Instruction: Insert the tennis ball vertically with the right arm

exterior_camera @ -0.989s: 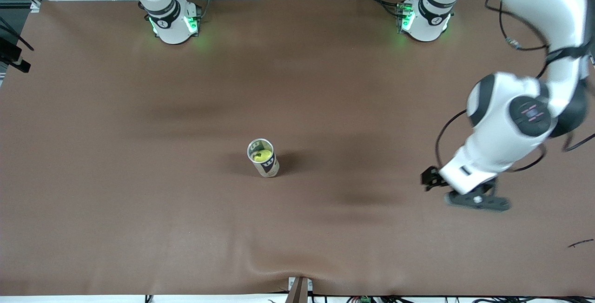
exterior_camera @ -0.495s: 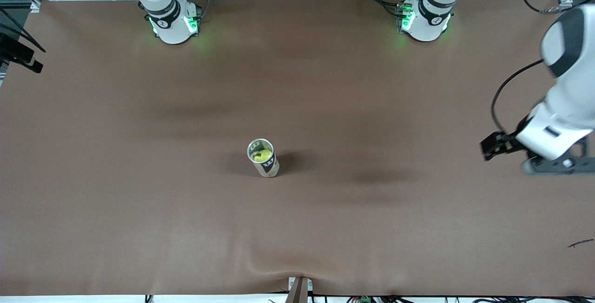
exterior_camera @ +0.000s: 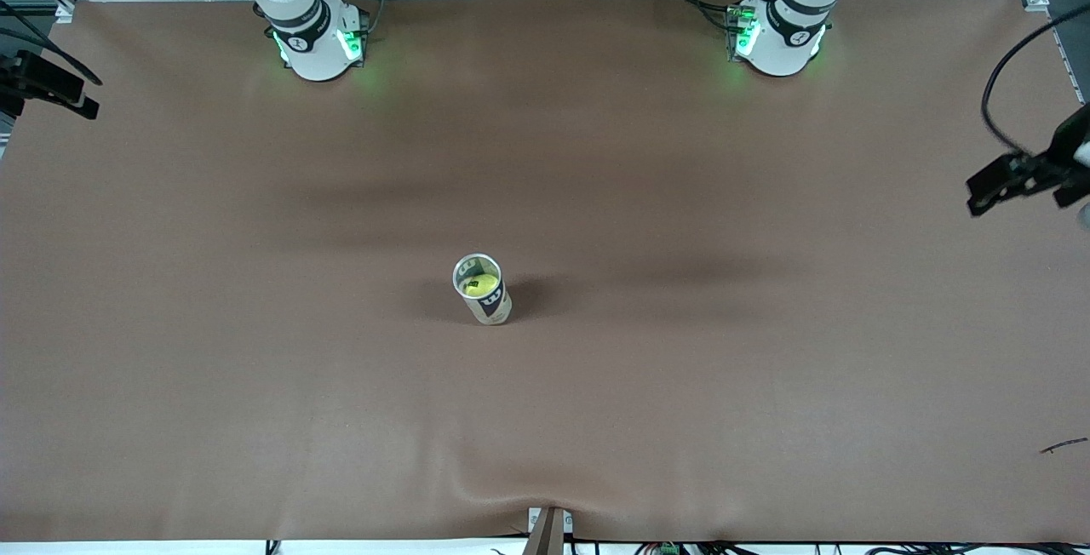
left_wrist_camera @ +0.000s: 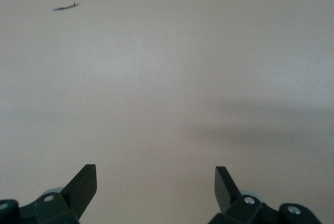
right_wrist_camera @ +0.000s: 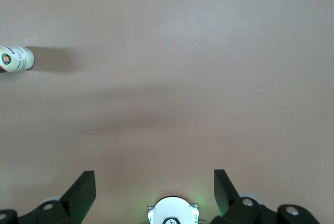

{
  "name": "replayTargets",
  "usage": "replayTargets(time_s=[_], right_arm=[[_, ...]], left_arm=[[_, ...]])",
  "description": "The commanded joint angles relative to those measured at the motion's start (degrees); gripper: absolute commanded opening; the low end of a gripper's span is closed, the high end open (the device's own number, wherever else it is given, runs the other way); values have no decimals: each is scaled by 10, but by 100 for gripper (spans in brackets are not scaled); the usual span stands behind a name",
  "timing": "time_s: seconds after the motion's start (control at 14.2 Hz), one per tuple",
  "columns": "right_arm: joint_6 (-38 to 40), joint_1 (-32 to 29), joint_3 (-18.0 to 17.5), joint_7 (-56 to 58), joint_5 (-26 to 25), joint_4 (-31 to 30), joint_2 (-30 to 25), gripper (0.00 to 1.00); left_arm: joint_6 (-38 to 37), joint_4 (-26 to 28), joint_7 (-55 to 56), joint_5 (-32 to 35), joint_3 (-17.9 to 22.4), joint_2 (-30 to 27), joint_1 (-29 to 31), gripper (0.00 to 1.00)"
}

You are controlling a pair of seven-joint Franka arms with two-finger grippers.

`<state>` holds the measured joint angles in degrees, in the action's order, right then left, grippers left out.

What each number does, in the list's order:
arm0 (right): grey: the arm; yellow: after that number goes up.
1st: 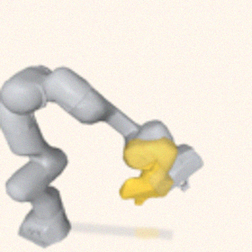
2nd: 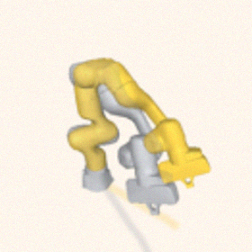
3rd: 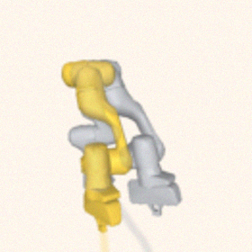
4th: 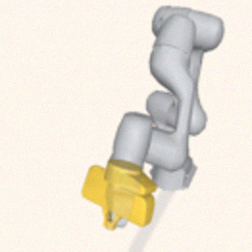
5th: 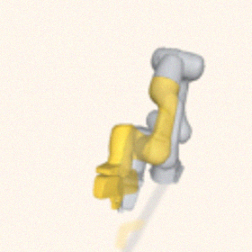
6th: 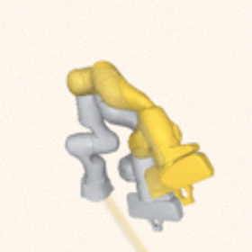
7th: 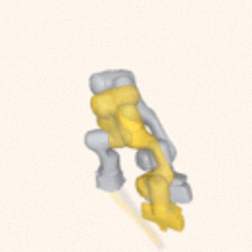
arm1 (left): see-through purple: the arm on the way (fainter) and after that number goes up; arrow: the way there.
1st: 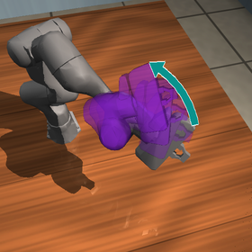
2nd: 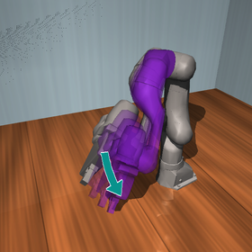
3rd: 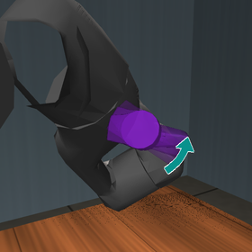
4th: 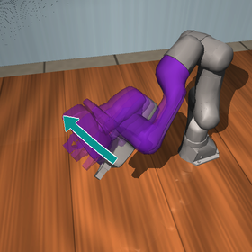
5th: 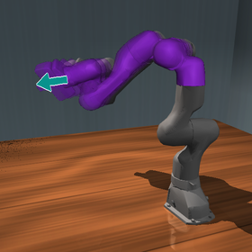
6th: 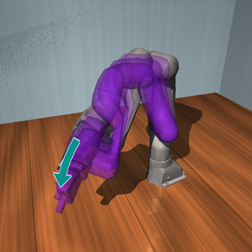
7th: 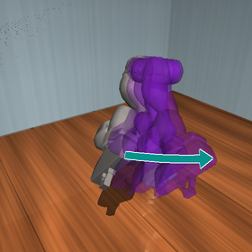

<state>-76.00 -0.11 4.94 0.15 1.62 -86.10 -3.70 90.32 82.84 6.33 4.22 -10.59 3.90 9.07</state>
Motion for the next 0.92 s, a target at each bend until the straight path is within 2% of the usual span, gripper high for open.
replayTargets(time_s=[0.0, 0.07, 0.21, 0.28, 0.57, 0.85], right_arm=[[7, 5, 2, -11, -11, 14, 5, 100], [7, 5, 2, -11, -11, 14, 5, 100], [6, 5, 2, -11, -11, 14, 5, 100], [6, 5, 2, -12, -11, 14, 5, 100], [6, 2, 2, -12, -12, 15, 4, 100], [6, -1, 5, -12, -12, 22, 5, 100]], left_arm=[[-5, 36, -12, -30, -1, -42, 17, 100], [-5, 55, -13, -30, 8, -61, 6, 100], [-6, 76, -15, -31, 76, -82, -56, 100], [-11, 81, -16, -31, 84, -89, -67, 100], [-34, 118, -16, -31, 86, -129, -68, 100], [-86, 116, -18, -30, 80, -153, -88, 100]])
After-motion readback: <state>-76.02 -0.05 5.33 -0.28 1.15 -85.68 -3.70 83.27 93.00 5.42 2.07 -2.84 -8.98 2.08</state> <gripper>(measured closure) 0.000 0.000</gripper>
